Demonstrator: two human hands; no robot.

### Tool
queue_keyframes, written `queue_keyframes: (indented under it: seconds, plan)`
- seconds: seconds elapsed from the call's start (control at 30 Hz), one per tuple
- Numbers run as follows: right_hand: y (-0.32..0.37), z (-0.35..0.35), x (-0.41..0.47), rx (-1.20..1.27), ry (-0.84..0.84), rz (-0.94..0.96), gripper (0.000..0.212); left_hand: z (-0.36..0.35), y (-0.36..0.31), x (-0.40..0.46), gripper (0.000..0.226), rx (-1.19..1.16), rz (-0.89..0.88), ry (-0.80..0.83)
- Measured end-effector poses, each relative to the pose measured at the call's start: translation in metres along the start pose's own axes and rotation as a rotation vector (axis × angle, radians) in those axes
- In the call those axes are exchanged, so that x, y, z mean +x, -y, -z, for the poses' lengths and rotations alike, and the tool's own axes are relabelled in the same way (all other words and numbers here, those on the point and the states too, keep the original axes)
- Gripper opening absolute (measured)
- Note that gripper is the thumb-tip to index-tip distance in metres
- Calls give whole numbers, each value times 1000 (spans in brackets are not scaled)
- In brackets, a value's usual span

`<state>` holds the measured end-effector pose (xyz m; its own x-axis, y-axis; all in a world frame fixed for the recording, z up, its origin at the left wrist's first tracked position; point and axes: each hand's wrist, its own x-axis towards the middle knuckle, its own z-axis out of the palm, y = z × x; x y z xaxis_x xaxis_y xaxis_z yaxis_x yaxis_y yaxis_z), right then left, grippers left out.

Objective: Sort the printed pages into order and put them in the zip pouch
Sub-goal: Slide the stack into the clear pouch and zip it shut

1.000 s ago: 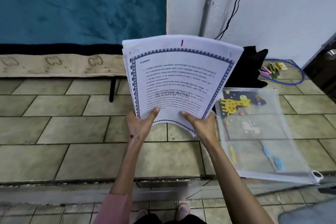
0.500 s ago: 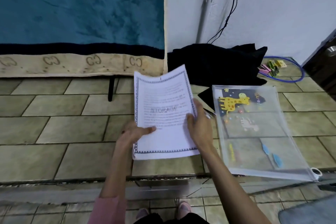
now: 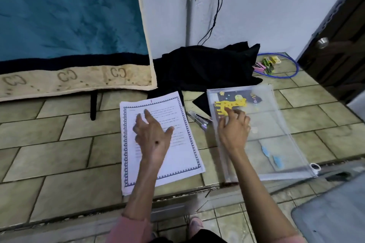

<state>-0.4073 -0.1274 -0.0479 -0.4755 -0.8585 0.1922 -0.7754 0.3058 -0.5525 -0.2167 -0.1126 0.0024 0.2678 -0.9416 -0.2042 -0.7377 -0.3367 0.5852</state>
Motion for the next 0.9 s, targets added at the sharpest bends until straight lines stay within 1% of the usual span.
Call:
queue_keyframes:
  seconds: [0.03,0.1,0.13,0.17,0.23,0.27,0.37,0.4,0.47,0.5,0.53,0.57,0.6,0.67,0.7,0.77,0.8,0.83,0.9]
  plan:
    - [-21,11,15,-23,-31,-119,40,-13,-21,-4,86,-132,-71,76]
    - [-66,31,37,-84,-32,-376,46,-39,-61,-19,71,-307,-125,357]
    - [-86,38,43,-110,3,-485,49,-52,-76,-26,66,-328,-108,480]
    - [-101,43,45,-122,55,-565,52,-65,-87,-32,64,-316,-89,558]
    - [-120,44,45,-107,142,-616,56,-82,-100,-44,62,-266,-60,613]
    - [-125,41,43,-104,160,-604,56,-90,-101,-45,55,-254,-41,616]
    - [-126,33,37,-137,142,-560,58,-103,-103,-46,13,-333,96,685]
    - [-126,33,36,-146,125,-557,57,-106,-103,-42,12,-360,89,608]
    - [-126,33,35,-136,89,-556,57,-115,-103,-28,32,-440,20,367]
    - [-124,34,35,-110,68,-557,58,-114,-106,-24,30,-502,-12,308]
    - [-121,37,36,-65,43,-564,60,-110,-107,-21,22,-576,-37,312]
    - [-117,41,38,-12,11,-572,63,-106,-108,-18,13,-637,-50,350]
    - [-112,46,39,38,-26,-571,65,-98,-108,-15,9,-704,-69,388]
    - [-100,54,44,144,-54,-506,65,-74,-102,-9,15,-798,-112,411]
    - [-90,59,46,229,-35,-453,61,-55,-96,-4,17,-782,-138,380]
    - [-61,63,46,481,54,-339,42,-17,-70,10,24,-740,-159,280]
    - [-43,61,44,598,127,-293,32,4,-52,18,24,-769,-139,249]
    - [-23,56,41,688,206,-257,26,23,-31,26,21,-816,-102,233]
    - [17,37,29,814,385,-215,23,56,15,37,10,-871,4,183]
